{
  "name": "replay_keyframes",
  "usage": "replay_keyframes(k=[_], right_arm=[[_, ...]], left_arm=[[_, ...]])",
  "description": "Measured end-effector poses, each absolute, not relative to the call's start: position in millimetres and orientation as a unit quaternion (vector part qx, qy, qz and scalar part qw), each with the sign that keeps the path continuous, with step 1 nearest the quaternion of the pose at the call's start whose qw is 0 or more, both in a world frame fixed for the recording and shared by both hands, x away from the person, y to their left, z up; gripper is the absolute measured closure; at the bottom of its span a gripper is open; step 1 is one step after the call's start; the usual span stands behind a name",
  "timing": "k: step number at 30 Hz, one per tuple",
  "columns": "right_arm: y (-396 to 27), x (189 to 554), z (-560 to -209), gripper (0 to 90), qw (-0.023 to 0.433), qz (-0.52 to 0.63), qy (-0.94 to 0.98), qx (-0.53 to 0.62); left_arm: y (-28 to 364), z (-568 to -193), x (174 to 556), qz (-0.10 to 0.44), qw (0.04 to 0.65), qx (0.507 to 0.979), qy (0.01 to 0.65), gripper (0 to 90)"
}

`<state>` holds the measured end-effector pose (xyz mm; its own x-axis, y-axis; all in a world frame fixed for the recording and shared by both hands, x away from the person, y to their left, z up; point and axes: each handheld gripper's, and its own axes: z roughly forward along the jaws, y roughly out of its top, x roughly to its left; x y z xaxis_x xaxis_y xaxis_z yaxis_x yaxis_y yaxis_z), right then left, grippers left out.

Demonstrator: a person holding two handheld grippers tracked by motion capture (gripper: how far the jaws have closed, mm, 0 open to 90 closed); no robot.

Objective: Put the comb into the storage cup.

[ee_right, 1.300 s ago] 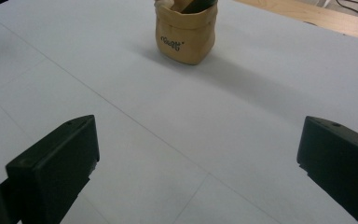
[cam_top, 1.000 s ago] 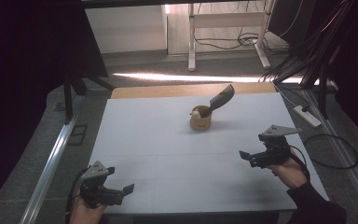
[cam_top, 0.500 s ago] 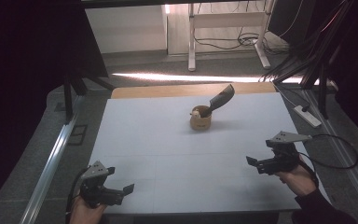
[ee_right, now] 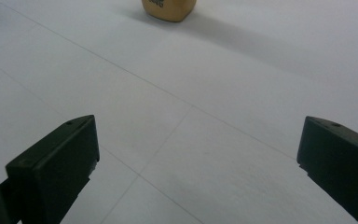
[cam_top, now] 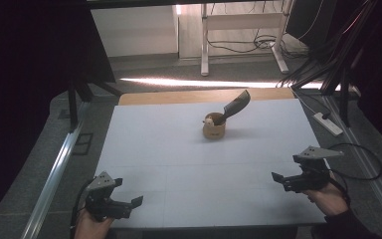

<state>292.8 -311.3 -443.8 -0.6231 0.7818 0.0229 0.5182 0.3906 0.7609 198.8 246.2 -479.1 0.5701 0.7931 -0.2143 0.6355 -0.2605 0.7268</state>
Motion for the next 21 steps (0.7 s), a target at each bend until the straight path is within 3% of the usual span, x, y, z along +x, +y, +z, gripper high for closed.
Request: replay_keyframes(k=[21], right_arm=[[-330,268,-447,0.0,0.184,0.362,0.808,0.426]], left_arm=[[247,-479,199,0.095,0.408,0.785,0.456,0.0]])
